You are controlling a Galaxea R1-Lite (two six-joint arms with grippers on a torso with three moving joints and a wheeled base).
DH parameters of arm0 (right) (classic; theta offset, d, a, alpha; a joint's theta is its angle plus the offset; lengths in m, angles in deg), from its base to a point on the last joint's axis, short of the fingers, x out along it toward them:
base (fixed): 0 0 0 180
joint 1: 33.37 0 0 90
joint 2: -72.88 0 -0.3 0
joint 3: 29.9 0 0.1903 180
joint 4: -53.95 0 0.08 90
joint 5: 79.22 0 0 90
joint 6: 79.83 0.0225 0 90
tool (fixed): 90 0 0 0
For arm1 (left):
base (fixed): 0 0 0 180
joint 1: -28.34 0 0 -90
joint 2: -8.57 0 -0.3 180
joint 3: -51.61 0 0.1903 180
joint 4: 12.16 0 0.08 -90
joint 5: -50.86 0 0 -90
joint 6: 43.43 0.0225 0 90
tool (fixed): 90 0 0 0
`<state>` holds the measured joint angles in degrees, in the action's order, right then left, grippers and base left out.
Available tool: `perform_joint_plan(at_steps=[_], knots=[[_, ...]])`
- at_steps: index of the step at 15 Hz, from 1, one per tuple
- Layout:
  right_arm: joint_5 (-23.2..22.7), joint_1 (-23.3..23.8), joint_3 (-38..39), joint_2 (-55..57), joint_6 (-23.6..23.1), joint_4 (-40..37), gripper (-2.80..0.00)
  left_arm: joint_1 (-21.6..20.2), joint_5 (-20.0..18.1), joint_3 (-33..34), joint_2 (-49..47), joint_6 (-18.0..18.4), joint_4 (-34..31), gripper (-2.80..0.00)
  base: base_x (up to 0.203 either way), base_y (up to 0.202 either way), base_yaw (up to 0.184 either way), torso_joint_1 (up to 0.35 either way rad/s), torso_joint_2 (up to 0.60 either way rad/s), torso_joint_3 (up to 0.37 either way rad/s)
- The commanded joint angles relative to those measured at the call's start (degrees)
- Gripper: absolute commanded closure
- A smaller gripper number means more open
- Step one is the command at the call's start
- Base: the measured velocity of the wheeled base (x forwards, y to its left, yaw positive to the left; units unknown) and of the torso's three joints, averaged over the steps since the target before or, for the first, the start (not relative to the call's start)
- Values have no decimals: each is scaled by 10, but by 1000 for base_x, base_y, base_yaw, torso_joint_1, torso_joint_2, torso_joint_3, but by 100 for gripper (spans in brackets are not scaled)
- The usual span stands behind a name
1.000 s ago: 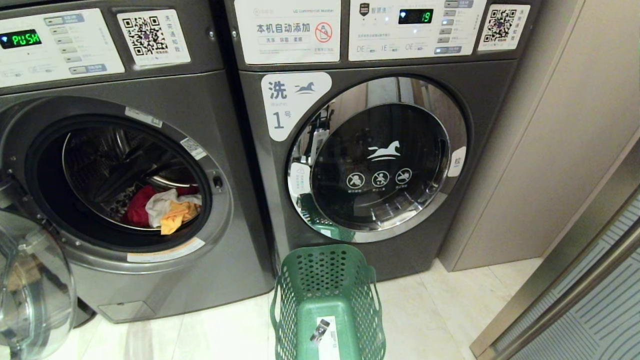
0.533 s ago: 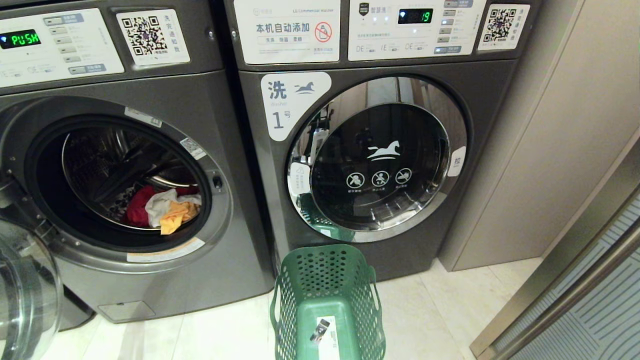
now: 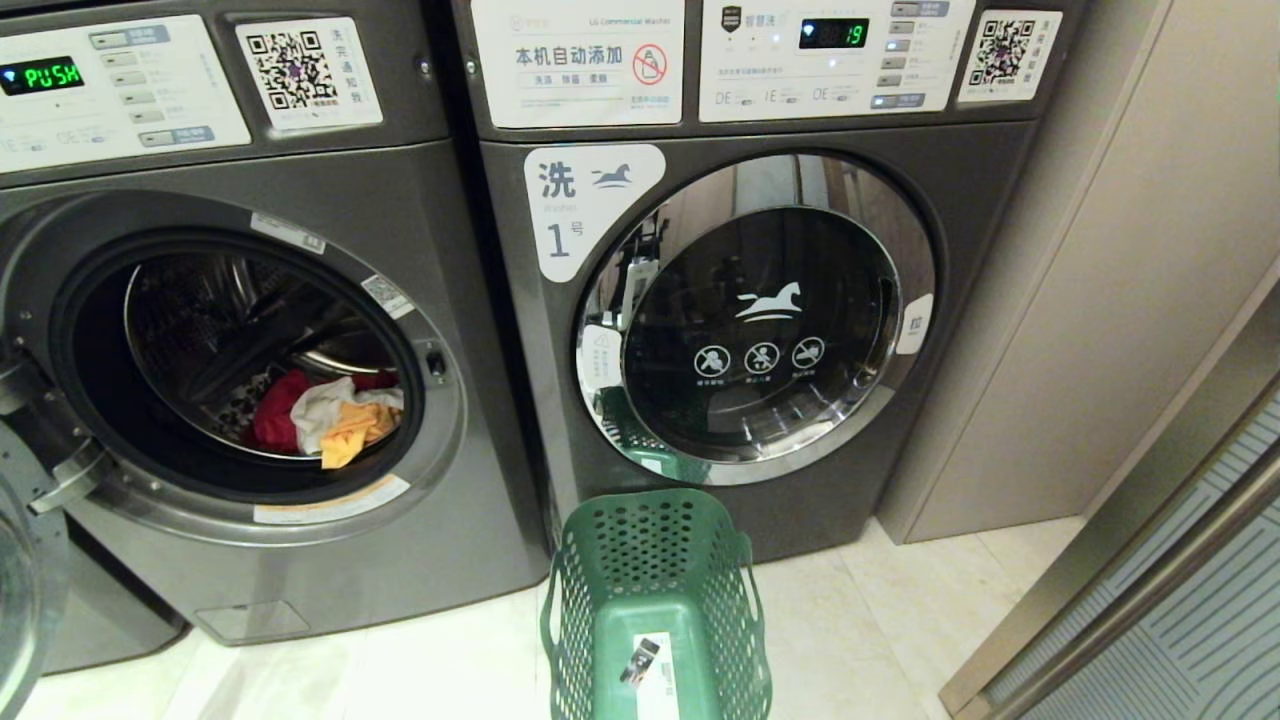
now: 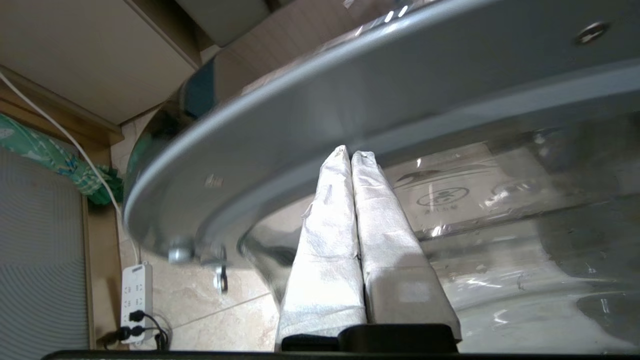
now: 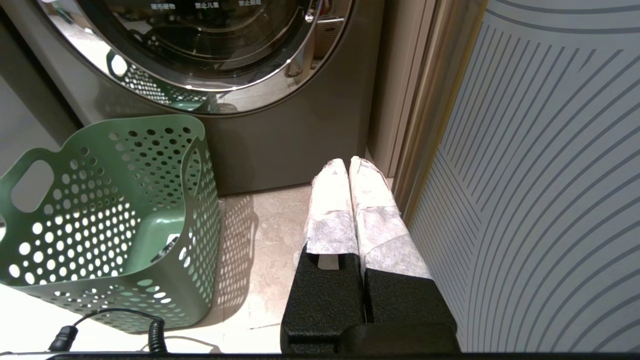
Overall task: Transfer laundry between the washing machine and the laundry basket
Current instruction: Pick a cloth and place it into the basket
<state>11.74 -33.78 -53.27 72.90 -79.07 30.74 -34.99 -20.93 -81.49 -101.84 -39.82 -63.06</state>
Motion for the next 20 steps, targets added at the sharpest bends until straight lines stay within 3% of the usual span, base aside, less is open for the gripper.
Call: perform_joint_plan(at_steps=[1,3,5,8,12,14,17,20], knots=[[0,0,0,0,0,0,0,-3,-2,0,8,-2,1,0,0,0,0,0,0,0],[0,0,0,0,0,0,0,17,-14,37,75,-2,5,0,0,0,0,0,0,0],[0,0,0,0,0,0,0,67,-23,95,159,-2,13,0,0,0,0,0,0,0],[0,0,0,0,0,0,0,233,-29,242,300,-4,63,0,0,0,0,0,0,0],[0,0,0,0,0,0,0,485,-44,545,511,0,143,0,0,0,0,0,0,0],[0,0,0,0,0,0,0,568,-48,698,626,8,172,0,0,0,0,0,0,0],[0,0,0,0,0,0,0,609,-59,902,760,29,254,0,0,0,0,0,0,0],[0,0,0,0,0,0,0,614,-118,1075,887,63,335,0,0,0,0,0,0,0]])
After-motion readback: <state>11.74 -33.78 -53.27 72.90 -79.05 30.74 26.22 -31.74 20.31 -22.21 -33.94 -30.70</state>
